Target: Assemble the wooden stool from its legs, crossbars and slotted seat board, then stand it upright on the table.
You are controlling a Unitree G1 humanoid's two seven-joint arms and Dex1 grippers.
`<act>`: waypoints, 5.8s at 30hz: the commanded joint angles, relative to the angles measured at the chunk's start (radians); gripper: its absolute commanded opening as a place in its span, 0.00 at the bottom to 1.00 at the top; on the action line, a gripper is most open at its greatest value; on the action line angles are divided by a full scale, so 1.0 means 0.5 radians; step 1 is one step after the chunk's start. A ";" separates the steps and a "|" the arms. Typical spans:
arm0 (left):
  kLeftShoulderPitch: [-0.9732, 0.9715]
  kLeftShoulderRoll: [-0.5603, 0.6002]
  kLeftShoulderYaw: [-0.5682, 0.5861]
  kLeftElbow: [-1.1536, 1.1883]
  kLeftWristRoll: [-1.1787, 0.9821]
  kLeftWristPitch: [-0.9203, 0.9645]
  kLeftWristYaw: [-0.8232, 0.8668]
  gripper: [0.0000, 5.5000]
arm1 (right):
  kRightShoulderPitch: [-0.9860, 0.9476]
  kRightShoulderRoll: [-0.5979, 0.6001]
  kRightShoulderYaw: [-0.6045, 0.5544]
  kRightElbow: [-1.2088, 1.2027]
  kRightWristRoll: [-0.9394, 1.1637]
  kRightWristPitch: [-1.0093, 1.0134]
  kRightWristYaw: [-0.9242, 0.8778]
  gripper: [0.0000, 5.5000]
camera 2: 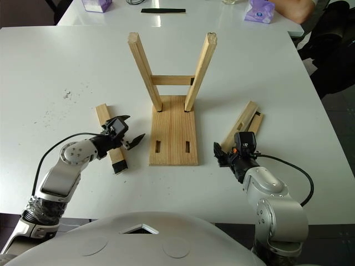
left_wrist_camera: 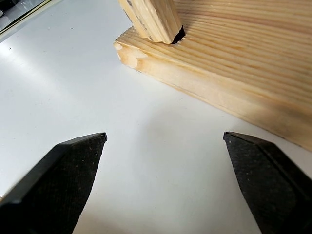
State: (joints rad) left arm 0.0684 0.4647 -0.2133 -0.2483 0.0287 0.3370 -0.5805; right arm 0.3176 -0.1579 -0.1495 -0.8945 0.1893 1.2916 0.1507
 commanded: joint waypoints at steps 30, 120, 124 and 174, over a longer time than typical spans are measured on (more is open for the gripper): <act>-0.046 0.006 -0.084 0.079 0.046 -0.020 0.030 0.82 | -0.061 0.128 -0.420 0.406 -0.012 -0.559 -0.242 0.75; -0.958 -0.145 0.509 -0.593 -2.480 0.935 -0.193 0.71 | -1.306 -1.057 -0.013 0.881 2.160 -0.799 1.552 0.24; -0.965 -0.137 0.506 -0.571 -2.466 0.925 -0.191 0.60 | -1.297 -1.057 0.020 0.915 2.074 -0.827 1.588 0.24; -0.469 0.958 0.520 0.447 -0.852 -0.193 -1.350 0.24 | -0.418 -0.909 0.134 0.518 0.997 -1.451 1.162 0.42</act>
State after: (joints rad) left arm -0.1459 0.9586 0.0685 -0.0538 -0.4300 0.2663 -1.2568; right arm 0.1028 -0.6199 -0.1006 -0.6321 0.7117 0.5833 0.7409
